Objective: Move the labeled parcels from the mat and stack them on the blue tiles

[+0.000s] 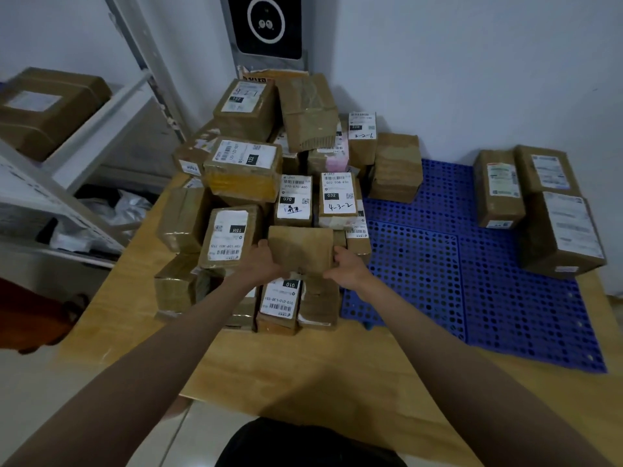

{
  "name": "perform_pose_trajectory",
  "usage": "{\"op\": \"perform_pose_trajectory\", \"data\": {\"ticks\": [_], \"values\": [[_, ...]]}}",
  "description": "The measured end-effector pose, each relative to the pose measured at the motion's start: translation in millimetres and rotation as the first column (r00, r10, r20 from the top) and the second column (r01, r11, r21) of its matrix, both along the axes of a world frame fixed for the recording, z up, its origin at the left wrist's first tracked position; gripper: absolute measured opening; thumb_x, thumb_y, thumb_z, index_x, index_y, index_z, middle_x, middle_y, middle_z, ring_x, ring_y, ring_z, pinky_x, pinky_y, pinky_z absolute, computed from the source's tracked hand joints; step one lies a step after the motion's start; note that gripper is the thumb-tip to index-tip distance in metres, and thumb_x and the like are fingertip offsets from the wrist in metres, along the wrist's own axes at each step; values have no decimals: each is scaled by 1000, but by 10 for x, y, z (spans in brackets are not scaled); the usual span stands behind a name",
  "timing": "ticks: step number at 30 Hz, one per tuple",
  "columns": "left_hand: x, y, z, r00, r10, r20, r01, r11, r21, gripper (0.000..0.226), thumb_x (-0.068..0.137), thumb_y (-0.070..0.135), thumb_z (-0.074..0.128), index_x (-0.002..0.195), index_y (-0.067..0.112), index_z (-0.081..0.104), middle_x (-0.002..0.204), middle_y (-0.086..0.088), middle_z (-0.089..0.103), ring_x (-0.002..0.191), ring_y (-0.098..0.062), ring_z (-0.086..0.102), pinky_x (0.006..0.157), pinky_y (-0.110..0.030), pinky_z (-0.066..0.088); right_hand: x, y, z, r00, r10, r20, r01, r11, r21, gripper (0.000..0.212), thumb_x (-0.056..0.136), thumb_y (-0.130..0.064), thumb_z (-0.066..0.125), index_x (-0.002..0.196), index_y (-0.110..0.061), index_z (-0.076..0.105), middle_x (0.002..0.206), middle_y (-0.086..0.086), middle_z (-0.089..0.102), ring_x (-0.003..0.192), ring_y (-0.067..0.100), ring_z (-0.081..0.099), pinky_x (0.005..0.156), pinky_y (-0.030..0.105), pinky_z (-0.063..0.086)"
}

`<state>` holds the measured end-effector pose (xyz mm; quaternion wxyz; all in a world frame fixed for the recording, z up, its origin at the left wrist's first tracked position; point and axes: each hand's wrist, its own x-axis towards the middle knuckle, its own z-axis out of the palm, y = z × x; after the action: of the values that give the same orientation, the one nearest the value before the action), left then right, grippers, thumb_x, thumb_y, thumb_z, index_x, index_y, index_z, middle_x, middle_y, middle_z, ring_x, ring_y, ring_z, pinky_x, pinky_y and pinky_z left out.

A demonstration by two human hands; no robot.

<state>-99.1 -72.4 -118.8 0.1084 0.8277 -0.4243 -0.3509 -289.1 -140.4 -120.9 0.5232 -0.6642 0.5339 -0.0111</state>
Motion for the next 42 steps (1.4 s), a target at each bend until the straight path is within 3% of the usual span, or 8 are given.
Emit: {"op": "perform_pose_trajectory", "data": {"ticks": [5, 9, 15, 18, 21, 27, 35, 42], "values": [[-117, -18, 103, 998, -60, -8, 60, 997, -43, 97, 65, 30, 87, 141, 9, 31, 134, -12, 47, 117, -29, 51, 96, -44, 49, -224, 16, 78, 1000, -11, -15, 10, 1000, -26, 78, 84, -11, 73, 150, -5, 31, 144, 14, 47, 130, 26, 48, 104, 30, 45], [-346, -88, 176, 980, -168, -103, 159, 983, -95, 98, 60, 42, 89, 137, 11, 36, 128, -7, 49, 115, -26, 54, 92, -43, 52, -530, 47, 141, 997, -65, -33, 62, 994, -94, 65, 81, -11, 77, 139, -5, 46, 129, 13, 56, 119, 29, 56, 99, 42, 51], [-979, -273, 176, 918, -355, -177, 331, 932, -150, 88, 63, 36, 89, 135, 17, 43, 129, -5, 53, 121, -24, 51, 98, -39, 47, -1199, 79, 177, 977, -190, -95, 177, 975, -133, 75, 84, -20, 76, 146, -8, 36, 138, 14, 47, 125, 32, 49, 103, 45, 46], [-1335, -368, 141, 894, -400, -202, 372, 913, -165, 73, 63, 37, 89, 122, 24, 49, 114, 4, 57, 112, -21, 57, 87, -33, 50, -1601, 105, 153, 957, -275, -92, 261, 955, -141, 70, 88, -20, 72, 146, -10, 34, 135, 14, 50, 117, 31, 55, 95, 44, 51], [-1675, -487, 70, 880, -431, -198, 417, 902, -109, 84, 68, 36, 86, 135, 14, 40, 123, -2, 57, 109, -21, 57, 88, -37, 52, -1992, 117, 118, 936, -337, -96, 325, 938, -123, 65, 91, -17, 68, 146, -12, 35, 129, 11, 56, 99, 22, 61, 79, 36, 55], [-2380, -702, -36, 879, -444, -176, 446, 894, -25, 76, 75, 40, 81, 130, 14, 36, 94, 9, 51, 76, -6, 52, 55, -22, 43, -2714, -7, 20, 916, -393, -81, 387, 918, -84, 61, 90, -20, 69, 142, -14, 39, 130, 8, 58, 91, 17, 58, 79, 31, 53], [-3307, -1015, -173, 868, -473, -153, 478, 878, -4, 80, 78, 36, 79, 142, 16, 36, 128, -4, 53, 97, -18, 55, 76, -29, 46, -3564, -302, -221, 895, -433, -103, 433, 901, -23, 58, 89, -17, 69, 140, -12, 40, 126, 7, 59, 84, 13, 56, 53, 18, 41], [-3887, -1476, -234, 853, -517, -64, 521, 852, 51, 71, 81, 40, 75, 138, 16, 40, 128, -4, 52, 106, -23, 56, 74, -32, 45, -4068, -631, -367, 878, -468, -102, 477, 876, 79, 62, 91, -17, 69, 143, -14, 36, 124, 7, 61, 82, 12, 59, 53, 23, 43]]}}
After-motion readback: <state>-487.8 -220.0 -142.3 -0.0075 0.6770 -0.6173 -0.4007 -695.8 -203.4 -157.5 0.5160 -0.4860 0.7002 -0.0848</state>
